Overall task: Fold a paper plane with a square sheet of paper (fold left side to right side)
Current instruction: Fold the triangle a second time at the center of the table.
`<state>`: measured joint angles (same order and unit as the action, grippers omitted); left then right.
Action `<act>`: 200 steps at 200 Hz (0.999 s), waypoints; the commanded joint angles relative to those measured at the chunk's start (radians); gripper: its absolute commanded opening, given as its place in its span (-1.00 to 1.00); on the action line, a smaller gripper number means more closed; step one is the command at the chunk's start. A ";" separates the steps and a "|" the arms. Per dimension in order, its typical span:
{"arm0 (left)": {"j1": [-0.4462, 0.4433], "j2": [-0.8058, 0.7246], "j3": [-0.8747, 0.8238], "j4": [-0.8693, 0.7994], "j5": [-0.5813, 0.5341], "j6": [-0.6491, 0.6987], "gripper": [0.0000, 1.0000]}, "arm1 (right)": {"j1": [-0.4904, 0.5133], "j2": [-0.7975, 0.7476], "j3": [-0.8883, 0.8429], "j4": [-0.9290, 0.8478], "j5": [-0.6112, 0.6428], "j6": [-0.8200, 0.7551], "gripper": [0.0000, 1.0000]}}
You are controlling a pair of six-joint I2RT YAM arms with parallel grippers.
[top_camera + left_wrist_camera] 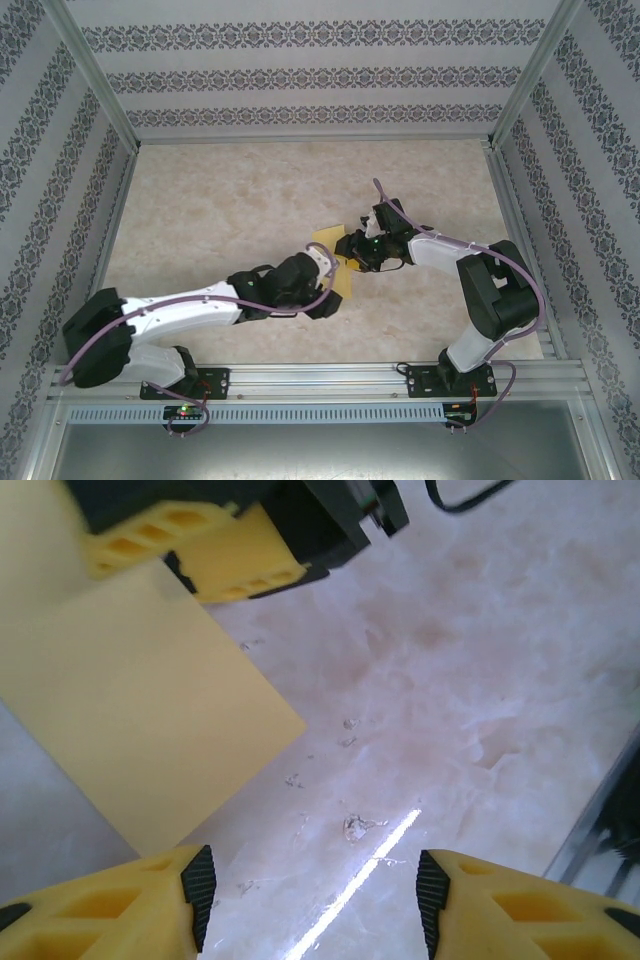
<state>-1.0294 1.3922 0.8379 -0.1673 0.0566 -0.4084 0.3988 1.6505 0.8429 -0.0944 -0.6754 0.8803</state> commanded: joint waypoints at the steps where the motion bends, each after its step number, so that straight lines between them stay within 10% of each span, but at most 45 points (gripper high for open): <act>1: -0.050 0.075 0.071 -0.059 -0.112 0.047 0.21 | -0.004 0.009 0.017 -0.033 -0.019 -0.021 -0.13; 137: -0.135 0.497 0.434 -0.344 -0.478 0.110 0.52 | -0.003 0.012 0.006 -0.034 -0.015 -0.019 -0.13; 200: -0.139 0.497 0.440 -0.347 -0.481 0.121 -0.20 | -0.002 0.015 0.016 -0.053 -0.007 -0.033 -0.14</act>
<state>-1.1500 1.8946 1.2682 -0.4732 -0.3981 -0.2993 0.3988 1.6505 0.8429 -0.1249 -0.6750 0.8726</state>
